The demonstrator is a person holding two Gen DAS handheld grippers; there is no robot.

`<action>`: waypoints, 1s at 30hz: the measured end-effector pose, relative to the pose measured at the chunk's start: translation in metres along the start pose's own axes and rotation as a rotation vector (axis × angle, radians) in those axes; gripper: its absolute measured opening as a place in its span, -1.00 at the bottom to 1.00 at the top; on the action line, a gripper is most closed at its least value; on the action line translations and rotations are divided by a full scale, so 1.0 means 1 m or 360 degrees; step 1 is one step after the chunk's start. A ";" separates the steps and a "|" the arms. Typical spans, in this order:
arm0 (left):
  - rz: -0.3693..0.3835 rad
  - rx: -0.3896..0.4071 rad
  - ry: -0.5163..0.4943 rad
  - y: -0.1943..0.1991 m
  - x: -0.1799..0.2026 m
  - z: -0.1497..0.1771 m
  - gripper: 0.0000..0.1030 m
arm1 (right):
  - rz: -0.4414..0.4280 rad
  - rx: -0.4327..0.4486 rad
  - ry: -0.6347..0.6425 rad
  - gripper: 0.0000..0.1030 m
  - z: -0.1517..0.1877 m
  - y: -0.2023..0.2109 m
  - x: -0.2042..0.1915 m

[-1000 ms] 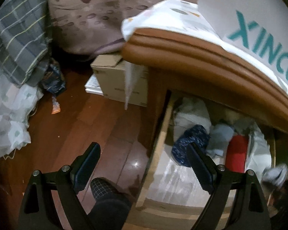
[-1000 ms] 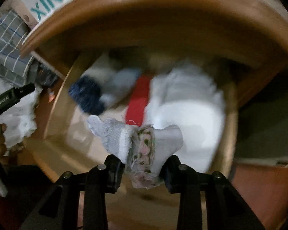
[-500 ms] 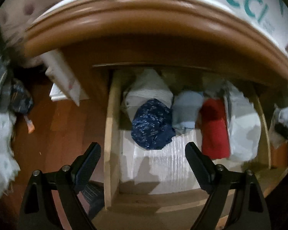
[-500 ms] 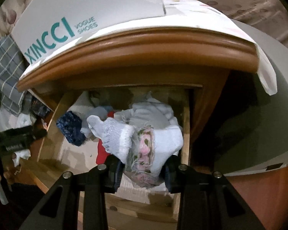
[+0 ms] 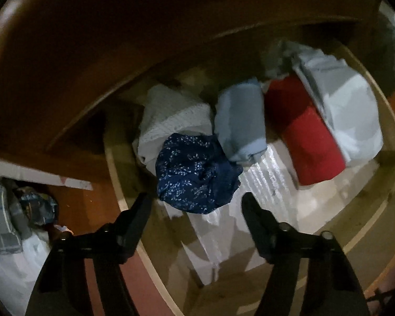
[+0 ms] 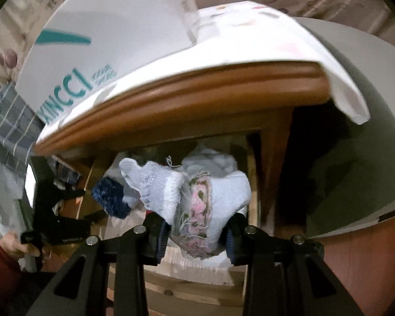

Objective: Take underwear out of drawer
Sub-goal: 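Lift the white patterned underwear out with the right gripper while the left gripper reaches into the drawer, then grasp the navy patterned underwear with the left gripper while the right gripper holds the white one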

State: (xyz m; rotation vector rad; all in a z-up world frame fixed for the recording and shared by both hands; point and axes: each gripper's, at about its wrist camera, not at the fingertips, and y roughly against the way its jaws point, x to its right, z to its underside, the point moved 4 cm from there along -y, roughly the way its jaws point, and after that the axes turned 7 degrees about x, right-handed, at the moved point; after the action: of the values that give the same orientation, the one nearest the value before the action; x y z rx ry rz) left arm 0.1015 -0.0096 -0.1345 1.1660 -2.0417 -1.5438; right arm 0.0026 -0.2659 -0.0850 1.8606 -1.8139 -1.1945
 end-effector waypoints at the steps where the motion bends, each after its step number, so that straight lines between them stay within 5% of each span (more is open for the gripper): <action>1: -0.0012 0.0001 -0.0017 -0.002 -0.001 0.000 0.21 | 0.0011 0.0018 -0.0010 -0.34 -0.002 0.003 0.002; 16: -0.0108 -0.0090 -0.0476 -0.029 0.024 -0.002 0.04 | -0.0032 0.0003 -0.0009 -0.33 -0.001 0.001 -0.001; 23: -0.0077 -0.0152 -0.0485 -0.047 0.017 -0.010 0.02 | -0.0031 0.0000 0.0006 -0.33 -0.004 0.000 0.001; 28: 0.0044 -0.0178 -0.0478 -0.043 0.016 -0.010 -0.62 | -0.0048 -0.0016 0.0004 -0.33 -0.005 -0.003 -0.001; 30: 0.0129 -0.0179 -0.0412 -0.037 0.013 -0.009 -0.69 | -0.0044 -0.0019 0.0005 -0.33 -0.004 -0.004 -0.001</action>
State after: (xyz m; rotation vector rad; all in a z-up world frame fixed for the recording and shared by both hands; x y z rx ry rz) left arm 0.1147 -0.0283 -0.1679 0.8695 -2.0985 -1.8230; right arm 0.0089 -0.2658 -0.0849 1.8858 -1.7808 -1.2086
